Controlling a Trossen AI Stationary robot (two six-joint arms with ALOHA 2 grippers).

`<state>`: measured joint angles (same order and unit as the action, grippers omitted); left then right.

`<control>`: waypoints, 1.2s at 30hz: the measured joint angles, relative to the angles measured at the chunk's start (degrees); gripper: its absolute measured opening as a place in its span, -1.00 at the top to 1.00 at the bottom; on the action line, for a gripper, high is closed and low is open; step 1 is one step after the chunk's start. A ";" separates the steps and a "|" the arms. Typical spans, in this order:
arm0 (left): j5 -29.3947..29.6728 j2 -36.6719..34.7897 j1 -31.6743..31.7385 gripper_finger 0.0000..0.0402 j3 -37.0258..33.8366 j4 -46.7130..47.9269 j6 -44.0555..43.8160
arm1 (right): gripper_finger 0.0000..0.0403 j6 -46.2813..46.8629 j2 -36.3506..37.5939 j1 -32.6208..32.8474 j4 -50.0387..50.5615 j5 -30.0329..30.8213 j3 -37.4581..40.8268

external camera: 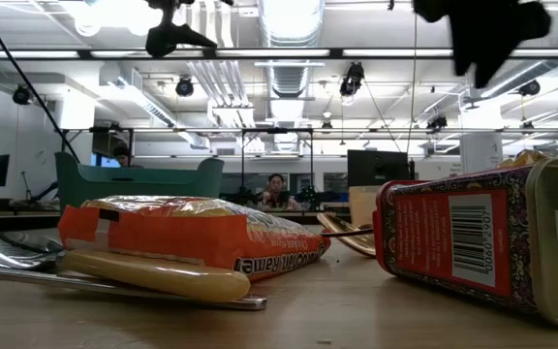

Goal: Pick & Place Food Item
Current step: Put the green spoon into the orange bin

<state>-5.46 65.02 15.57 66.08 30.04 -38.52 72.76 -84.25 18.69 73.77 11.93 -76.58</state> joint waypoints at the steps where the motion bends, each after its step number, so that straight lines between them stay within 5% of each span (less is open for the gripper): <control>1: -0.08 -0.01 0.00 -0.63 0.00 0.99 -0.02 | -0.06 -1.40 -0.56 -1.06 -0.53 -0.36 -0.61; 8: -0.57 -0.81 -0.33 -0.63 0.00 9.72 -0.21 | -0.06 -16.96 -7.15 -4.91 -9.22 -7.13 -4.56; 15: 0.24 -4.50 -0.83 -0.63 -0.04 17.84 1.82 | -0.06 -21.35 -15.70 -3.86 -9.85 -14.78 -7.61; 36: 2.41 -14.68 -2.87 -0.63 -9.69 19.21 2.14 | -0.06 -23.95 -31.30 2.26 -20.86 -13.31 -11.43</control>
<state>-3.06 50.34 12.70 56.40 49.25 -36.38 48.82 -115.55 20.95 52.92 -1.38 -88.01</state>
